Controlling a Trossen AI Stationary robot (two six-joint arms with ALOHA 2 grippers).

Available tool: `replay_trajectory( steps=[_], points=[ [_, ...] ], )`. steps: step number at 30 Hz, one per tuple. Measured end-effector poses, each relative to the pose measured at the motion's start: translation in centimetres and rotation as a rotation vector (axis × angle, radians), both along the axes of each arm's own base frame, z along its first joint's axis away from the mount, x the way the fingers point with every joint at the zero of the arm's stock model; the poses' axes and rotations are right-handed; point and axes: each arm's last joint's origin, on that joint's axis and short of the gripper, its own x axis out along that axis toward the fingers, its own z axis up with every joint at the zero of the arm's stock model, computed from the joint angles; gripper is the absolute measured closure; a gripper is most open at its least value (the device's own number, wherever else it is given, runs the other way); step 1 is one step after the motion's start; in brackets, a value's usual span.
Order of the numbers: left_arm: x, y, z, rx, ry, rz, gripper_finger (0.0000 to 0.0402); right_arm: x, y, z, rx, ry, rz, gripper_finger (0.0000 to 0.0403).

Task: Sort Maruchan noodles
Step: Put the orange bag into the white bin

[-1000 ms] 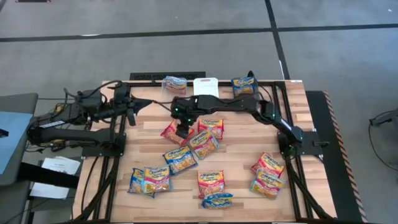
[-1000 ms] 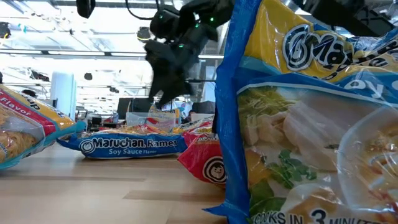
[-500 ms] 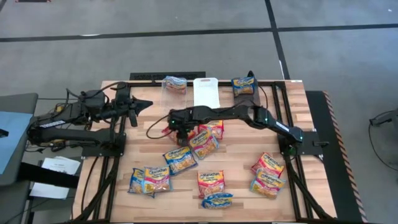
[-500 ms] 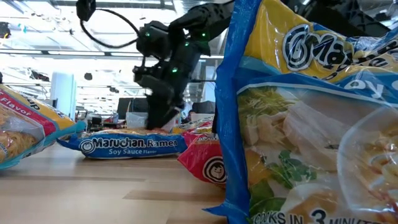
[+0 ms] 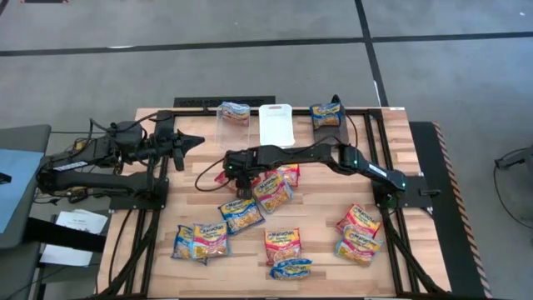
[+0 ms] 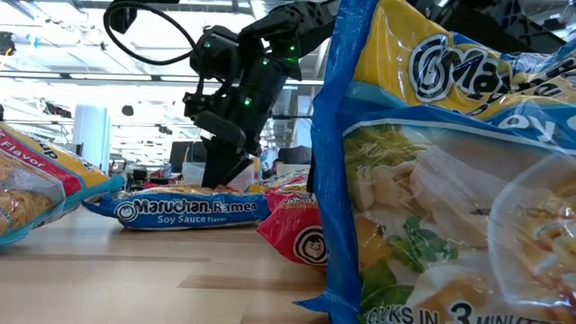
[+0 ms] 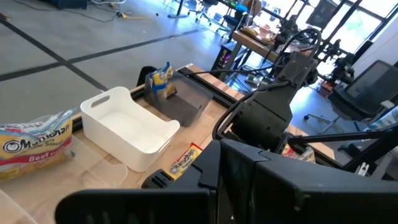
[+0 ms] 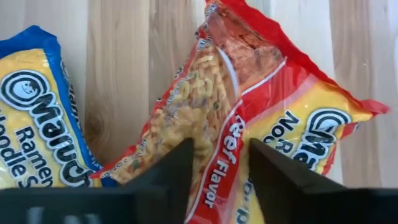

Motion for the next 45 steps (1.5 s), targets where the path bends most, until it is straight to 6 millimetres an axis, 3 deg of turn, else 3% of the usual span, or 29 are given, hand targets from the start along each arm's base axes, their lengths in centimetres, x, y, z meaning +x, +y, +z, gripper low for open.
replay_trajectory(
  steps=[6,8,17,30,45],
  points=[
    [0.0,0.0,0.0,0.0,-0.001,0.0,0.0402,0.1,-0.1,-0.1,0.029,-0.009,-0.017,0.0375],
    [0.0,0.0,0.0,0.0,-0.001,0.0,0.0402,0.1,-0.1,0.0,0.033,-0.01,-0.015,0.0391],
    [0.0,0.0,0.0,0.001,-0.003,0.002,0.0402,-0.3,0.0,1.1,0.033,-0.016,-0.012,0.0399],
    [0.0,0.0,0.0,0.001,-0.002,0.003,0.0402,-0.2,0.6,4.4,-0.001,-0.084,0.057,0.04],
    [0.0,0.0,0.0,0.029,0.009,0.0,0.0401,-0.1,0.8,8.2,-0.168,-0.107,0.157,0.04]
  ],
)
